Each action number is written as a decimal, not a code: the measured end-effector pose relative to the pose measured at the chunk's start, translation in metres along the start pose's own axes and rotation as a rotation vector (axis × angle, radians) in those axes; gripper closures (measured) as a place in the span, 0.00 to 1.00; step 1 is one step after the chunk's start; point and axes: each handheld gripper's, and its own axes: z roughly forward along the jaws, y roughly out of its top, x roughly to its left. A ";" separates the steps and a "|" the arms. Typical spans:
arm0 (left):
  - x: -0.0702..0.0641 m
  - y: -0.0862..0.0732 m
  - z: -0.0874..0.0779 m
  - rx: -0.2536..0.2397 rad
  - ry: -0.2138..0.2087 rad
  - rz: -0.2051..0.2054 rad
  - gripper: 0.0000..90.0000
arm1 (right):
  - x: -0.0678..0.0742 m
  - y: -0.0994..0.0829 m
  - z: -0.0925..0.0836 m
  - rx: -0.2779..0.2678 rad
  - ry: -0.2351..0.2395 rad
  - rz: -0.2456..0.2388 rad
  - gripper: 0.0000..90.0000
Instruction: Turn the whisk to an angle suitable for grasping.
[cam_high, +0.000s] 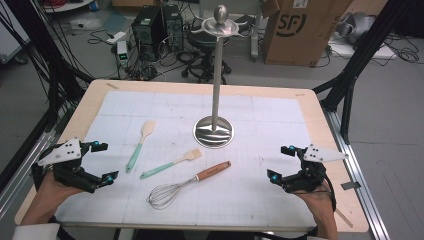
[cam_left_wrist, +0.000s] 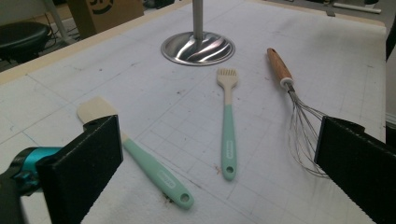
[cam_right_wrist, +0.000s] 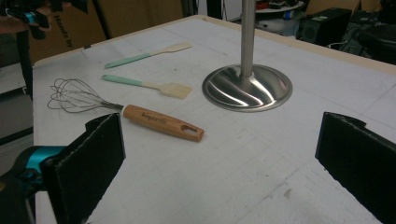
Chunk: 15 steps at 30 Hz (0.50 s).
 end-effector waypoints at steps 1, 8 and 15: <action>0.000 0.000 0.000 -0.001 0.000 -0.002 0.02 | 0.000 0.000 -0.001 0.003 -0.001 0.000 0.00; 0.002 -0.001 0.001 -0.005 -0.011 -0.003 0.02 | -0.004 0.000 -0.004 -0.002 -0.004 0.010 0.00; 0.003 -0.001 0.004 0.011 -0.025 0.006 0.02 | -0.003 0.004 -0.007 0.010 0.012 0.006 0.00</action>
